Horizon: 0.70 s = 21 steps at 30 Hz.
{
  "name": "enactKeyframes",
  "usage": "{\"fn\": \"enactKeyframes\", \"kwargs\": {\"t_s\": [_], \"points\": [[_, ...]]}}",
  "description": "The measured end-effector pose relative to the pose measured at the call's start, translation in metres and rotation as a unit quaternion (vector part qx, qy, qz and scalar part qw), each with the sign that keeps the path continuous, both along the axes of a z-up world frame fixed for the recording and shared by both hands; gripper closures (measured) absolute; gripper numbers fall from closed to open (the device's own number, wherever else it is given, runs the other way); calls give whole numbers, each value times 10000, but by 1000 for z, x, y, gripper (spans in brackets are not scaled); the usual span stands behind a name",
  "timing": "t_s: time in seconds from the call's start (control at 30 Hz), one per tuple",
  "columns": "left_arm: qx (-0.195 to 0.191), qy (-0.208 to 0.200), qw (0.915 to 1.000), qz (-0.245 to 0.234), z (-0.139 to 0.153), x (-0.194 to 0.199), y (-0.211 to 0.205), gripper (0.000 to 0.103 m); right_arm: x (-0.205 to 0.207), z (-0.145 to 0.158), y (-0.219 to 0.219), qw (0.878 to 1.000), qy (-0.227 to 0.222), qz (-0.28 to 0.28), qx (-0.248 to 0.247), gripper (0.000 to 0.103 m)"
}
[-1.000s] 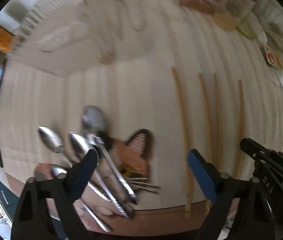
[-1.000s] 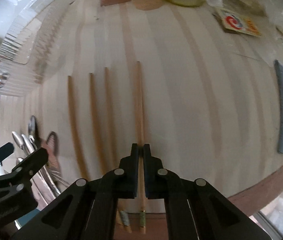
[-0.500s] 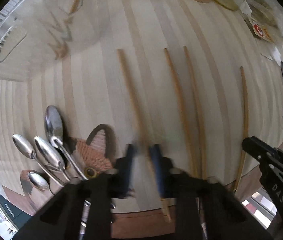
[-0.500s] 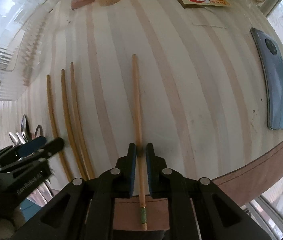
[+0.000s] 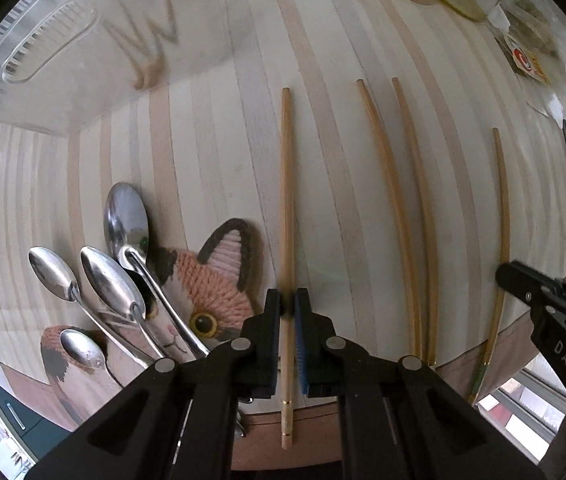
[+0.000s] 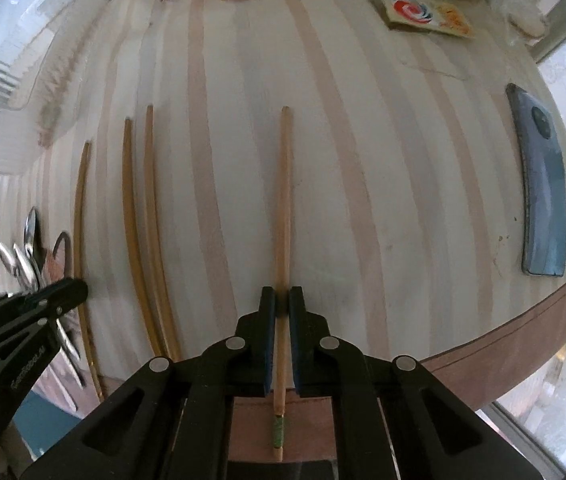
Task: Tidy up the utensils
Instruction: 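Close the right tool on a chopstick while the left tool grasps another chopstick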
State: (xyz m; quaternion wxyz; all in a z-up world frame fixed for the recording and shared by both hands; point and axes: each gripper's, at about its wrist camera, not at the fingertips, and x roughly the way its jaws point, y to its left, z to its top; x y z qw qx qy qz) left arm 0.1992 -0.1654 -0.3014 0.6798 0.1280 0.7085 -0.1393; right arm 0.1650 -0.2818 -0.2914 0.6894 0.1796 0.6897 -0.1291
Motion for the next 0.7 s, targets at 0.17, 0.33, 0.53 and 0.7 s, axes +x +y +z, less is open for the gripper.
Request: {"fn": "enactKeyframes", "kwargs": {"t_s": [0.17, 0.33, 0.53, 0.7], "points": [[-23, 38, 10000, -7, 1, 4, 7, 97, 6, -6, 6, 9991, 384, -65, 138, 89], [-5, 51, 10000, -36, -1, 8, 7, 97, -5, -4, 26, 9995, 306, 30, -17, 86], [3, 47, 10000, -73, 1, 5, 11, 96, -3, -7, 31, 9995, 313, 34, -31, 86], [41, 10, 9999, -108, -1, 2, -2, 98, -10, -2, 20, 9997, 256, 11, 9, 86]]}}
